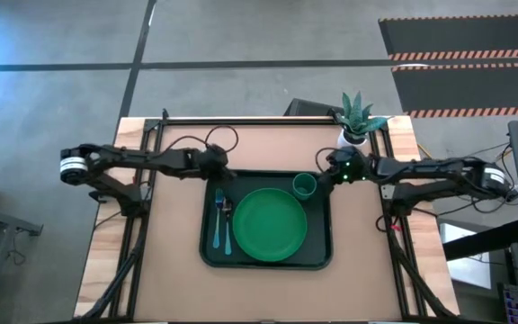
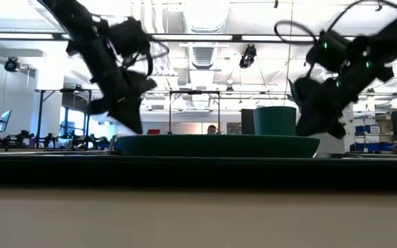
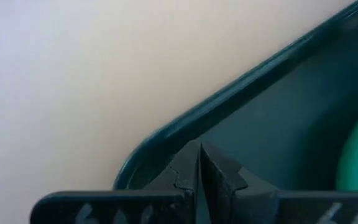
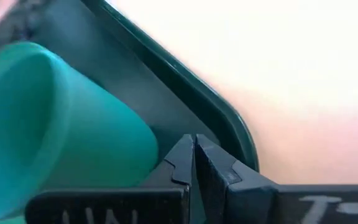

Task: Pick and place plate/cup/fork/spoon on tray
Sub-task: Move the green tray to the center of the table, then adjust the plate on the green tray

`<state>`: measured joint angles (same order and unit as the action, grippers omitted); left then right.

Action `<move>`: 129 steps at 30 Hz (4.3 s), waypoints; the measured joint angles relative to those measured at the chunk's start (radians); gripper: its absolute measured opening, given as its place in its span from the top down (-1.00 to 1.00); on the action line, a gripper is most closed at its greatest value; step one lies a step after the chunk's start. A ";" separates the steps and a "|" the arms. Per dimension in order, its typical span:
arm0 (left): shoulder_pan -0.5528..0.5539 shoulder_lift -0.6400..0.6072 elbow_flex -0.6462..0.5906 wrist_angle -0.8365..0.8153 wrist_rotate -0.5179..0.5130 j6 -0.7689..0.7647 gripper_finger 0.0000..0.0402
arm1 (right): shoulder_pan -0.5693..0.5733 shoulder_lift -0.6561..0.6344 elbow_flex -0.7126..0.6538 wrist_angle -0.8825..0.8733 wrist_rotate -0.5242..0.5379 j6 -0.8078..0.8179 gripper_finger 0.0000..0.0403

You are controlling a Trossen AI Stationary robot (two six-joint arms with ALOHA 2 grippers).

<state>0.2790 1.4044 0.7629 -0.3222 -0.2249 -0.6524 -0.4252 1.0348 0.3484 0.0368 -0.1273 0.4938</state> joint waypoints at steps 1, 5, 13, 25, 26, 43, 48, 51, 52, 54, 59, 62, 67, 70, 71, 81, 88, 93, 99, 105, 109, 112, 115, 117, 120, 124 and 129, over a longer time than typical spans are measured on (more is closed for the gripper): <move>-0.003 -0.013 0.008 0.000 -0.008 0.012 1.00 | 0.000 -0.028 0.025 -0.049 0.000 -0.013 0.96; -0.003 -0.054 0.025 -0.001 -0.047 0.040 1.00 | 0.001 -0.116 0.152 -0.253 0.003 -0.072 0.96; 0.008 -0.064 0.018 -0.093 -0.081 0.032 1.00 | 0.002 -0.156 0.284 -0.460 0.002 -0.101 0.96; 0.008 -0.059 0.016 -0.142 -0.069 0.032 1.00 | 0.048 -0.057 0.093 -0.337 -0.004 0.018 0.96; 0.008 -0.054 0.016 -0.157 -0.069 0.032 1.00 | 0.048 -0.050 0.085 -0.305 -0.005 0.019 0.96; -0.005 0.048 0.015 -0.166 0.001 0.031 1.00 | 0.048 0.029 0.082 -0.195 -0.007 0.020 0.96; -0.004 0.066 0.011 -0.167 0.007 0.031 1.00 | 0.048 0.030 0.082 -0.181 -0.007 0.019 0.96; -0.004 0.081 0.008 -0.164 0.007 0.031 1.00 | 0.048 0.040 0.081 -0.180 -0.007 0.019 0.96; -0.004 0.085 0.006 -0.165 0.007 0.031 1.00 | 0.048 0.046 0.080 -0.180 -0.007 0.019 0.96; -0.004 0.093 0.003 -0.165 0.007 0.031 1.00 | 0.047 0.062 0.080 -0.180 -0.007 0.019 0.96; -0.004 0.101 0.000 -0.161 0.007 0.030 1.00 | 0.047 0.114 0.079 -0.171 -0.004 0.003 0.96; -0.004 0.101 0.000 -0.156 0.007 0.030 1.00 | 0.045 0.147 0.079 -0.146 -0.004 -0.018 0.96; -0.004 0.101 -0.001 -0.156 0.006 0.030 1.00 | 0.030 0.198 0.079 -0.080 -0.008 -0.038 0.96; -0.004 0.101 -0.001 -0.156 0.006 0.008 1.00 | 0.014 0.225 0.090 -0.065 -0.017 -0.057 0.96; -0.004 0.101 -0.001 -0.156 0.006 0.005 1.00 | 0.010 0.232 0.094 -0.061 -0.020 -0.064 0.96; -0.004 0.102 -0.028 -0.140 0.006 0.004 1.00 | -0.034 0.236 0.115 -0.066 -0.027 -0.144 0.96; -0.004 0.102 -0.031 -0.132 0.010 0.004 1.00 | -0.049 0.196 0.115 -0.125 -0.031 -0.150 0.96; -0.003 0.103 -0.033 -0.116 0.010 0.004 1.00 | -0.054 0.182 0.115 -0.148 -0.033 -0.162 0.96; -0.003 0.103 -0.034 -0.115 0.009 0.004 1.00 | -0.068 0.185 0.116 -0.148 -0.036 -0.183 0.96; 0.017 0.103 -0.034 -0.105 0.007 0.004 1.00 | -0.105 0.185 0.116 -0.146 -0.034 -0.205 0.96; 0.024 0.103 -0.033 -0.105 0.007 0.004 1.00 | -0.115 0.185 0.116 -0.142 -0.037 -0.209 0.96; 0.024 0.103 -0.033 -0.108 0.006 0.005 1.00 | -0.116 0.185 0.116 -0.133 -0.036 -0.210 0.96; 0.031 0.103 -0.033 -0.111 0.006 0.009 1.00 | -0.119 0.185 0.116 -0.130 -0.035 -0.220 0.96; 0.040 0.103 -0.033 -0.111 0.006 0.013 1.00 | -0.122 0.185 0.116 -0.128 -0.035 -0.220 0.96; 0.048 0.103 -0.034 -0.111 0.004 0.014 1.00 | -0.122 0.185 0.116 -0.128 -0.036 -0.220 0.96; 0.047 0.096 -0.031 -0.122 -0.001 0.015 1.00 | -0.121 0.152 0.126 -0.154 -0.022 -0.234 0.96; 0.039 0.053 0.001 -0.118 -0.012 0.031 1.00 | -0.120 0.040 0.218 -0.266 -0.027 -0.241 0.96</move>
<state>0.3179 1.4579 0.7637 -0.4405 -0.2367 -0.6212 -0.5448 1.0748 0.5663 -0.2292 -0.1539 0.2526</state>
